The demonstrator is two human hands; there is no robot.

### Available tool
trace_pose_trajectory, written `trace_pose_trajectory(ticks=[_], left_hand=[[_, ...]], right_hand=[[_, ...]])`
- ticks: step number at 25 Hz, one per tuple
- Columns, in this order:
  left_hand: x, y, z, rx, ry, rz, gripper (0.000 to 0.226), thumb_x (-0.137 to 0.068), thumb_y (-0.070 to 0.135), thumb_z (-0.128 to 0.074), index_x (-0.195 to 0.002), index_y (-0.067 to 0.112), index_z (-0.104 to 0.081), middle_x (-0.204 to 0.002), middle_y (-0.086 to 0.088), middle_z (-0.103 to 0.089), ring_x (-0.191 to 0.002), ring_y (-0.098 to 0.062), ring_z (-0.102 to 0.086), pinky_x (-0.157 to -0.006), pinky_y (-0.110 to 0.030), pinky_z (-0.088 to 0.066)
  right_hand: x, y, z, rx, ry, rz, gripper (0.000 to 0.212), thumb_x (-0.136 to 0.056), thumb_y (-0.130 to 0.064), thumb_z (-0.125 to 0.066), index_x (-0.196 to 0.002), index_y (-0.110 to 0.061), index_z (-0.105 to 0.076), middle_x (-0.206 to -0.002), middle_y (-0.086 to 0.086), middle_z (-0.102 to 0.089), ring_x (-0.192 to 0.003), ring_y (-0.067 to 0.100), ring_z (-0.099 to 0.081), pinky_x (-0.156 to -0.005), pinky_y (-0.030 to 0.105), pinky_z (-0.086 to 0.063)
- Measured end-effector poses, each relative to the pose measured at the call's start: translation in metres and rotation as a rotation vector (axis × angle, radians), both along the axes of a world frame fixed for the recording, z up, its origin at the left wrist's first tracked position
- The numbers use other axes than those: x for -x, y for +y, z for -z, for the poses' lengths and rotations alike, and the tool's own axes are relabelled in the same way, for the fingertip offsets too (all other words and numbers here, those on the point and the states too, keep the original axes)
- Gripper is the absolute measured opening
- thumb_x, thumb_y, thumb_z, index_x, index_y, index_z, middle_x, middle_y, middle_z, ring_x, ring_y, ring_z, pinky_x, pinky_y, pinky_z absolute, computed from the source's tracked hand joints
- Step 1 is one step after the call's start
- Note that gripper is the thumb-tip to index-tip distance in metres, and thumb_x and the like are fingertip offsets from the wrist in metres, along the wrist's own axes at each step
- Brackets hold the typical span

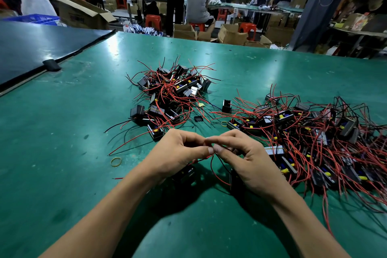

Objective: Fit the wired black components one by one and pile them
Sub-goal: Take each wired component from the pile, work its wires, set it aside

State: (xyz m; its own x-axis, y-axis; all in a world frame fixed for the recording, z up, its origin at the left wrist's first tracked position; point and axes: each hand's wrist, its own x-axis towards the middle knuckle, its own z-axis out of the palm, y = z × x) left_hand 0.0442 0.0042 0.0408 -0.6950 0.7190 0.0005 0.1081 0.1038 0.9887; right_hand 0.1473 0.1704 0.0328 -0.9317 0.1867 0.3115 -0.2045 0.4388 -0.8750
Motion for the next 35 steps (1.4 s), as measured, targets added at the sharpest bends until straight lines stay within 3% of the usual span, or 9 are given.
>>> trace_pose_trajectory(ticks=[3,8,12,15,18,21,24,30,35], left_hand=[[-0.001,0.001,-0.001,0.007,0.016,-0.021,0.007,-0.081,0.016,-0.078,-0.079,0.009,-0.077,-0.066,-0.008,-0.064,-0.063,-0.017,-0.047,-0.060,-0.028,-0.036],[-0.003,0.001,-0.002,0.031,0.098,-0.040,0.004,-0.080,0.015,-0.079,-0.081,0.011,-0.078,-0.062,-0.004,-0.066,-0.059,-0.013,-0.048,-0.056,-0.024,-0.037],[-0.006,0.003,-0.003,0.052,0.132,-0.046,0.001,-0.080,0.013,-0.078,-0.080,0.013,-0.079,-0.063,-0.012,-0.066,-0.059,-0.015,-0.047,-0.056,-0.026,-0.035],[-0.006,0.003,-0.003,0.064,0.144,-0.051,0.001,-0.080,0.016,-0.078,-0.080,0.015,-0.079,-0.060,-0.012,-0.061,-0.057,-0.015,-0.043,-0.055,-0.026,-0.031],[-0.004,0.002,-0.003,0.070,0.131,-0.081,0.003,-0.080,0.019,-0.077,-0.079,0.017,-0.078,-0.056,-0.003,-0.055,-0.056,-0.016,-0.040,-0.053,-0.025,-0.030],[-0.003,0.003,-0.002,0.073,0.118,-0.138,0.004,-0.080,0.017,-0.076,-0.078,0.014,-0.077,-0.048,0.009,-0.053,-0.051,-0.009,-0.041,-0.048,-0.019,-0.032],[-0.003,0.003,-0.002,0.096,0.124,-0.139,0.003,-0.080,0.016,-0.076,-0.077,0.014,-0.077,-0.050,0.008,-0.056,-0.051,-0.009,-0.041,-0.049,-0.019,-0.033],[-0.005,0.001,-0.005,0.100,0.131,-0.080,0.004,-0.080,0.021,-0.076,-0.077,0.017,-0.078,-0.065,-0.015,-0.065,-0.061,-0.016,-0.044,-0.060,-0.029,-0.034],[-0.003,0.001,-0.006,0.141,0.116,-0.066,0.006,-0.079,0.018,-0.077,-0.074,0.019,-0.078,-0.061,-0.004,-0.066,-0.053,-0.008,-0.046,-0.053,-0.018,-0.037]], right_hand=[[-0.001,0.000,0.000,-0.082,0.032,0.053,0.017,-0.089,-0.027,-0.069,-0.103,-0.032,-0.077,-0.095,-0.003,-0.064,-0.074,0.019,-0.058,-0.070,0.024,-0.048],[0.000,0.000,0.001,-0.233,0.073,0.160,0.008,-0.090,-0.024,-0.072,-0.084,-0.019,-0.074,-0.079,-0.013,-0.064,-0.069,0.010,-0.057,-0.066,0.015,-0.040],[0.001,-0.002,0.004,-0.105,-0.074,0.193,0.024,-0.091,-0.025,-0.070,-0.069,-0.017,-0.068,-0.056,-0.017,-0.052,-0.053,0.001,-0.043,-0.054,0.014,-0.033],[0.002,-0.001,0.004,-0.014,-0.132,0.173,0.027,-0.090,-0.031,-0.070,-0.067,-0.017,-0.068,-0.052,-0.014,-0.046,-0.052,0.003,-0.038,-0.053,0.019,-0.031],[-0.001,0.003,0.001,0.032,-0.083,0.116,0.017,-0.089,-0.031,-0.073,-0.076,-0.019,-0.074,-0.056,-0.015,-0.054,-0.054,0.003,-0.042,-0.055,0.017,-0.034],[-0.001,0.004,0.001,-0.106,-0.015,0.089,0.001,-0.085,-0.023,-0.078,-0.085,-0.024,-0.077,-0.073,-0.014,-0.067,-0.062,0.002,-0.054,-0.061,0.015,-0.041],[0.001,0.005,0.003,-0.277,0.129,0.087,0.006,-0.083,-0.015,-0.080,-0.088,-0.019,-0.079,-0.081,-0.009,-0.069,-0.073,0.012,-0.063,-0.066,0.017,-0.045],[0.001,0.010,0.005,-0.364,0.192,0.091,0.029,-0.086,-0.034,-0.075,-0.114,-0.028,-0.073,-0.090,-0.014,-0.066,-0.067,0.013,-0.058,-0.066,0.023,-0.050],[0.002,0.011,0.004,-0.468,0.249,0.102,0.041,-0.088,-0.033,-0.074,-0.127,-0.033,-0.066,-0.099,-0.017,-0.057,-0.061,0.015,-0.053,-0.061,0.034,-0.050]])
